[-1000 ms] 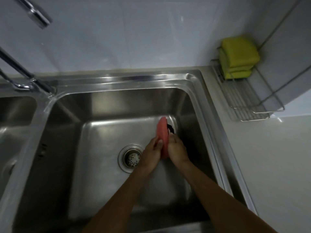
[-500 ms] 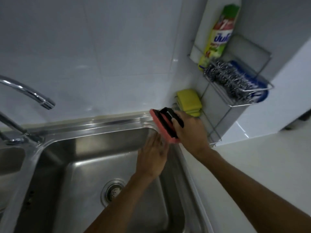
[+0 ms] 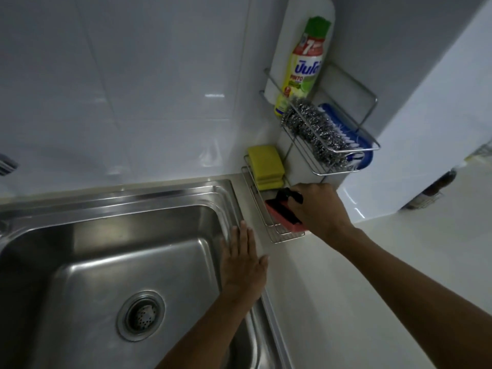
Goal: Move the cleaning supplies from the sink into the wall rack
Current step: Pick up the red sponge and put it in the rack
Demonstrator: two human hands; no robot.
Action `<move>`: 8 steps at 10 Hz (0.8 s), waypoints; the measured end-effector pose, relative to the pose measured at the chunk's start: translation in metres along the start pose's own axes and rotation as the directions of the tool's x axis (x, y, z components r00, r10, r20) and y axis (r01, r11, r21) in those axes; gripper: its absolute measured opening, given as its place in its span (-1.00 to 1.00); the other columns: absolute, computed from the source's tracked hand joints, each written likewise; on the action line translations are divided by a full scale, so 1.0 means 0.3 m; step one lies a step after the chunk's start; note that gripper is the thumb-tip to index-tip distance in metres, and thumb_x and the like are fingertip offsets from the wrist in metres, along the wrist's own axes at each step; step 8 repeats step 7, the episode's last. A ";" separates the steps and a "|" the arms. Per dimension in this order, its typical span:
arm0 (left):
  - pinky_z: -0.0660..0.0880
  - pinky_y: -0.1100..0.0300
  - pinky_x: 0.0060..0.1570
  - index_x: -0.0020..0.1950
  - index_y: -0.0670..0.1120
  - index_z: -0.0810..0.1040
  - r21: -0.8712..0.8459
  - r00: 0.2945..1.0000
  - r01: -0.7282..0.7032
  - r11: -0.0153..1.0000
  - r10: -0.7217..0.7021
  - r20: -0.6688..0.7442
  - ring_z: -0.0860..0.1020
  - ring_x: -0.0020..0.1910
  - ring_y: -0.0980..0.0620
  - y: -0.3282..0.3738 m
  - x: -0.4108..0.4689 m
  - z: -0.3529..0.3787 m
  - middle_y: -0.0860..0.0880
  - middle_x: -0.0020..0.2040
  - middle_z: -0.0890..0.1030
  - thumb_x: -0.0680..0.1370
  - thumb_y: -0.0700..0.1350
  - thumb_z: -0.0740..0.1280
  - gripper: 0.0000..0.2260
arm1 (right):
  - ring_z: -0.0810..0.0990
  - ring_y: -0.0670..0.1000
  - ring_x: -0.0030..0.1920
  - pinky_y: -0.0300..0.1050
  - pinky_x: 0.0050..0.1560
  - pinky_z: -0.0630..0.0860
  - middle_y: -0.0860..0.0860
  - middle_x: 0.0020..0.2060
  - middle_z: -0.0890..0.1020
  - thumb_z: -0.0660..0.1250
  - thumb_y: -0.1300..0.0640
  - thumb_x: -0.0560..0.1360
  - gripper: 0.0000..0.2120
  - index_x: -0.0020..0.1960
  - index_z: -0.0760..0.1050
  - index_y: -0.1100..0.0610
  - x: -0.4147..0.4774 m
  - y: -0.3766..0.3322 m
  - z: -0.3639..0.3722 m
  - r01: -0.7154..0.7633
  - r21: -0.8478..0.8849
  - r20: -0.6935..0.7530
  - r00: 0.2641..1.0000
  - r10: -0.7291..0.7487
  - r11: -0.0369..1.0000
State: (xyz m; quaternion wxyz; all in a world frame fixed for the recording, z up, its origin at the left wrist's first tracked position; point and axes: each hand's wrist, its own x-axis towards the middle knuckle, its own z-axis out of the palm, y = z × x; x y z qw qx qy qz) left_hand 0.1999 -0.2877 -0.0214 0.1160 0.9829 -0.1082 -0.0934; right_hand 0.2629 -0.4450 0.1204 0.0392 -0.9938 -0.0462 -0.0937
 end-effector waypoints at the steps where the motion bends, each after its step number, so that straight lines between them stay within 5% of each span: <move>1: -0.23 -0.22 0.55 0.60 -0.15 -0.33 0.005 1.000 -0.004 1.000 0.004 0.020 -0.27 0.63 -0.20 0.002 0.012 -0.001 -0.17 0.62 -0.37 0.44 0.22 -0.44 -0.22 | 0.67 0.20 -0.16 -0.06 -0.24 0.53 0.14 -0.18 0.69 0.32 0.00 0.50 -0.80 0.01 0.59 0.10 0.030 -0.026 0.044 -0.039 0.015 0.016 0.999 0.039 0.999; 2: -0.20 -0.23 0.55 0.64 -0.13 -0.24 -0.001 1.000 -0.002 1.000 0.002 0.013 -0.23 0.64 -0.23 -0.003 0.022 0.005 -0.18 0.63 -0.34 0.49 0.24 -0.39 -0.22 | 0.67 0.23 -0.07 0.04 -0.12 0.60 0.17 -0.10 0.68 0.31 0.01 0.54 -0.74 0.17 0.51 0.11 0.039 -0.035 0.084 -0.076 0.019 0.051 0.996 0.075 0.997; 4: -0.21 -0.20 0.55 0.64 -0.12 -0.23 -0.004 0.999 0.000 1.000 0.000 0.050 -0.24 0.64 -0.23 0.003 0.025 -0.008 -0.18 0.63 -0.35 0.52 0.26 -0.33 -0.23 | 0.66 0.30 -0.15 0.14 -0.20 0.62 0.21 -0.11 0.66 0.31 0.19 0.51 -0.62 0.28 0.28 0.11 0.019 -0.035 0.179 -0.121 0.070 0.066 0.991 0.117 0.990; 5: -0.12 -0.19 0.58 0.66 -0.14 -0.15 0.033 0.997 -0.019 0.999 0.016 0.082 -0.17 0.65 -0.22 -0.009 0.032 -0.050 -0.17 0.66 -0.26 0.68 0.20 -0.10 -0.34 | 0.64 0.28 0.01 0.14 -0.09 0.61 0.21 0.07 0.58 0.34 0.03 0.56 -0.54 0.35 0.26 0.14 0.007 -0.052 0.156 -0.131 -0.010 0.088 0.987 0.131 0.991; 7: 0.00 -0.11 0.60 0.66 -0.16 0.00 0.097 0.994 0.086 0.992 -0.079 -0.069 0.01 0.66 -0.17 -0.166 -0.018 -0.337 -0.19 0.68 0.00 0.71 0.15 -0.09 -0.40 | 0.54 0.22 0.13 0.11 0.02 0.58 0.18 0.18 0.52 0.30 0.00 0.55 -0.62 0.27 0.37 0.17 -0.060 -0.309 0.020 0.168 -0.142 -0.200 0.960 -0.194 0.976; 8: 0.00 -0.11 0.60 0.66 -0.16 0.00 0.097 0.994 0.086 0.992 -0.079 -0.069 0.01 0.66 -0.17 -0.166 -0.018 -0.337 -0.19 0.68 0.00 0.71 0.15 -0.09 -0.40 | 0.54 0.22 0.13 0.11 0.02 0.58 0.18 0.18 0.52 0.30 0.00 0.55 -0.62 0.27 0.37 0.17 -0.060 -0.309 0.020 0.168 -0.142 -0.200 0.960 -0.194 0.976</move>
